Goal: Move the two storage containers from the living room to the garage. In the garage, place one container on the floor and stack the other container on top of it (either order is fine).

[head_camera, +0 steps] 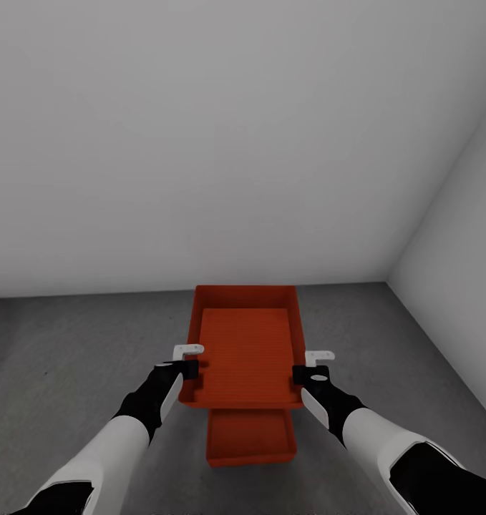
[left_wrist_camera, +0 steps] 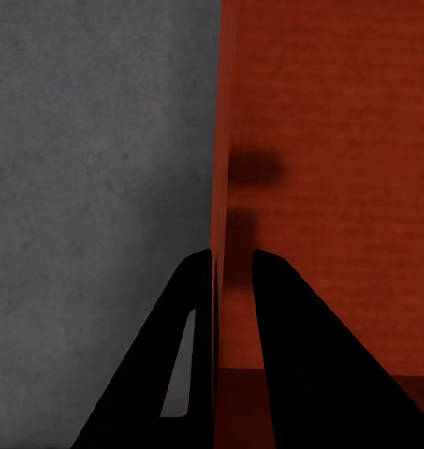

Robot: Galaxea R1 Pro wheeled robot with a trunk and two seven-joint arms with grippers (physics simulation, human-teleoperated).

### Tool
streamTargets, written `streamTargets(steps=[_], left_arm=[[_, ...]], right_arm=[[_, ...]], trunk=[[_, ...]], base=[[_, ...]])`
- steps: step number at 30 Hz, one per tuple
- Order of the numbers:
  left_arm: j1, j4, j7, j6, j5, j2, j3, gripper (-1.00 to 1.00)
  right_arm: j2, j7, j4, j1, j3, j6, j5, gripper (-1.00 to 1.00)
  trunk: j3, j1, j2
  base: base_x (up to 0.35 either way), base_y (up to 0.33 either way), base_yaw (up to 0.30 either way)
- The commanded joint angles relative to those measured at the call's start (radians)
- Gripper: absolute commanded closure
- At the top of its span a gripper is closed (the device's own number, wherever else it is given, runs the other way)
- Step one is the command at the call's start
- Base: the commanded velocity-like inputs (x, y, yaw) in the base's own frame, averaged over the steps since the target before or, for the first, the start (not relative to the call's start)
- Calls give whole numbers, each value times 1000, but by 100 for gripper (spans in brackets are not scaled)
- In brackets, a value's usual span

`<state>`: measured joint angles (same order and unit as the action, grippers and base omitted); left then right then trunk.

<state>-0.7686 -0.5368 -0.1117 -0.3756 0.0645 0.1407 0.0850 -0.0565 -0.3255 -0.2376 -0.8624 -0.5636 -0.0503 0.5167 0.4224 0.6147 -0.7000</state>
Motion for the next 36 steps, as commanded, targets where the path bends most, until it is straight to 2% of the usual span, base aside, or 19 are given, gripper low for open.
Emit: streamTargets(steps=[1,36], left_arm=[[0,1,0,-13,-15,19,7,100],[0,3,0,-13,-15,20,7,100]], right_arm=[[0,-56,-3,-1,8,18,-23,100],[0,-56,-3,-1,8,18,-23,100]], trunk=[[3,0,-1],[58,0,-1]], base=[[0,0,0],[0,0,0]])
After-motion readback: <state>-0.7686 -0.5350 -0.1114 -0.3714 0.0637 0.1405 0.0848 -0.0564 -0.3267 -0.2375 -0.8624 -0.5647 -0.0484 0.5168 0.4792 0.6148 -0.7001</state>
